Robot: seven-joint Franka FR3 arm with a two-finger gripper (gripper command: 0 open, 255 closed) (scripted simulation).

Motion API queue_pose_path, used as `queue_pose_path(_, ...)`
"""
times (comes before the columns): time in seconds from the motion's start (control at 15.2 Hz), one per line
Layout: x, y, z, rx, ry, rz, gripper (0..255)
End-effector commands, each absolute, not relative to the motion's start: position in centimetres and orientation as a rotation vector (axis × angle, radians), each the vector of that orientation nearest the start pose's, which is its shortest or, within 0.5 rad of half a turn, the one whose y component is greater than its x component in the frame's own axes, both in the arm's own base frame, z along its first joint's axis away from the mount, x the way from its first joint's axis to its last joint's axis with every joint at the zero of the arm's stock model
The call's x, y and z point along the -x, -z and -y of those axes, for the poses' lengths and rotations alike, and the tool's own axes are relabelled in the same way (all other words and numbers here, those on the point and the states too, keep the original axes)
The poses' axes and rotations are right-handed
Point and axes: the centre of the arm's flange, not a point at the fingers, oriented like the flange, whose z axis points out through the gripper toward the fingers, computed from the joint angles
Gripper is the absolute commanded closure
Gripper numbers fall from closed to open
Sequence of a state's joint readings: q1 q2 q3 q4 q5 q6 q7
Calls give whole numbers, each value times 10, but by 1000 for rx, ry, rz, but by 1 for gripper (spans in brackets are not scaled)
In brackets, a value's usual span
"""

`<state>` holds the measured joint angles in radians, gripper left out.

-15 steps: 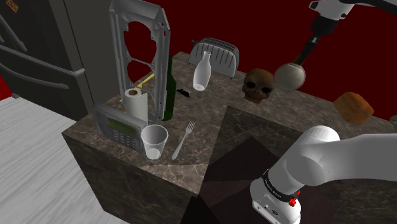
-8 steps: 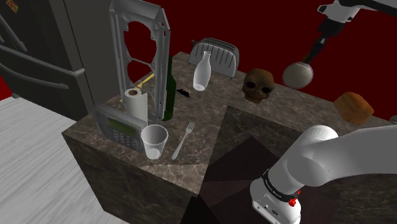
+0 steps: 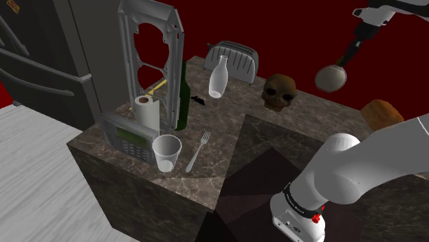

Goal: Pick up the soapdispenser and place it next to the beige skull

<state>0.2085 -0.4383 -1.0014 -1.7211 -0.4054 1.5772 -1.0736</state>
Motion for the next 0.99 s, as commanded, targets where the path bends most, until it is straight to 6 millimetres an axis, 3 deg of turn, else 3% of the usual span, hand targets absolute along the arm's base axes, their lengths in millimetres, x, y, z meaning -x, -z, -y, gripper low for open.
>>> queue_pose_path(0.0, -231, -653, 471, 3211, 44, 472, 255)
queue_pose_path(0.07, -230, -653, 478, 3211, 44, 472, 255)
queue_pose_path(0.92, -230, -584, 478, 3211, 44, 472, 255)
